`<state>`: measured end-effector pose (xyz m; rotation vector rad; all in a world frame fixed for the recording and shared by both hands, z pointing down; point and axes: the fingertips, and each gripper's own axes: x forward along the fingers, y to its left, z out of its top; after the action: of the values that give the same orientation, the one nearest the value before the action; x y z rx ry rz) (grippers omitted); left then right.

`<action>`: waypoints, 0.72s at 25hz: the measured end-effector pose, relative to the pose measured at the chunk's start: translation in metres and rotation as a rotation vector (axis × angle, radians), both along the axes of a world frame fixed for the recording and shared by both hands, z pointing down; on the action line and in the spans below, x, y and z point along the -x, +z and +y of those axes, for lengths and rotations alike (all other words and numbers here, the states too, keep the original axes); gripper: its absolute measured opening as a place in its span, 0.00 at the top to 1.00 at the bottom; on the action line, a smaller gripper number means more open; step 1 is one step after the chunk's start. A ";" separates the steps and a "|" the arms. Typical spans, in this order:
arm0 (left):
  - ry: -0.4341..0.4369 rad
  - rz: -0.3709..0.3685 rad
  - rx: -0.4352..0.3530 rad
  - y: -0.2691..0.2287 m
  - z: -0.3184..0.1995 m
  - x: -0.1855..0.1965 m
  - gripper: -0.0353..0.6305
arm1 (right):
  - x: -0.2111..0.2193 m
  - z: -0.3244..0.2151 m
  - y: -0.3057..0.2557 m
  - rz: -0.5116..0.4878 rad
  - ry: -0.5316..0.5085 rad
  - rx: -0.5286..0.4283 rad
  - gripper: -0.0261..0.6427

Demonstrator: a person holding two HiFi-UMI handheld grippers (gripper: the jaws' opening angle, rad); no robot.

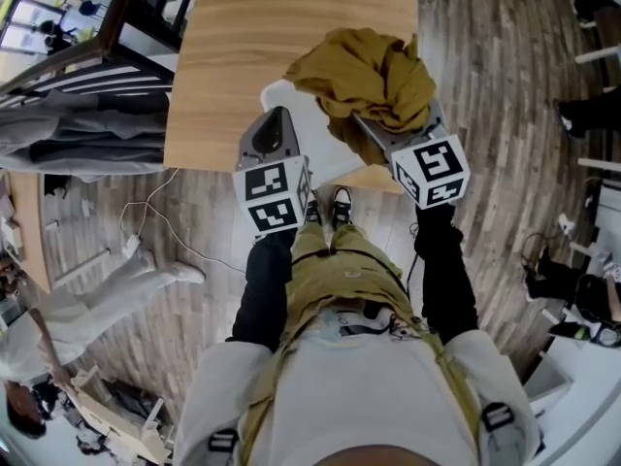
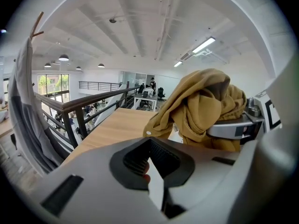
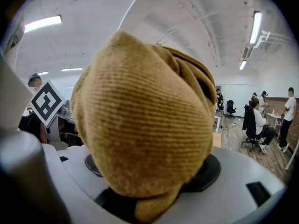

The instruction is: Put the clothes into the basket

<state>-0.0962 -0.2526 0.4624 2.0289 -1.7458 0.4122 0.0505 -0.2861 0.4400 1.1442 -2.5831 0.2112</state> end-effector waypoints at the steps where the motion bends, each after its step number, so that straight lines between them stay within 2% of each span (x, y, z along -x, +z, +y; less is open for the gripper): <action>1: -0.001 0.000 0.005 0.002 0.000 0.001 0.95 | 0.000 -0.001 0.003 0.009 -0.011 0.003 0.42; 6: 0.002 -0.001 0.024 0.008 -0.003 0.004 0.95 | 0.010 -0.005 0.015 0.081 -0.089 0.001 0.42; 18: -0.002 -0.014 0.098 0.037 0.004 0.009 0.95 | 0.022 -0.003 0.087 0.424 -0.383 0.038 0.42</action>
<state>-0.1052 -0.2487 0.4997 1.9601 -1.7017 0.5030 0.0289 -0.2893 0.5267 0.5817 -2.3392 -0.0645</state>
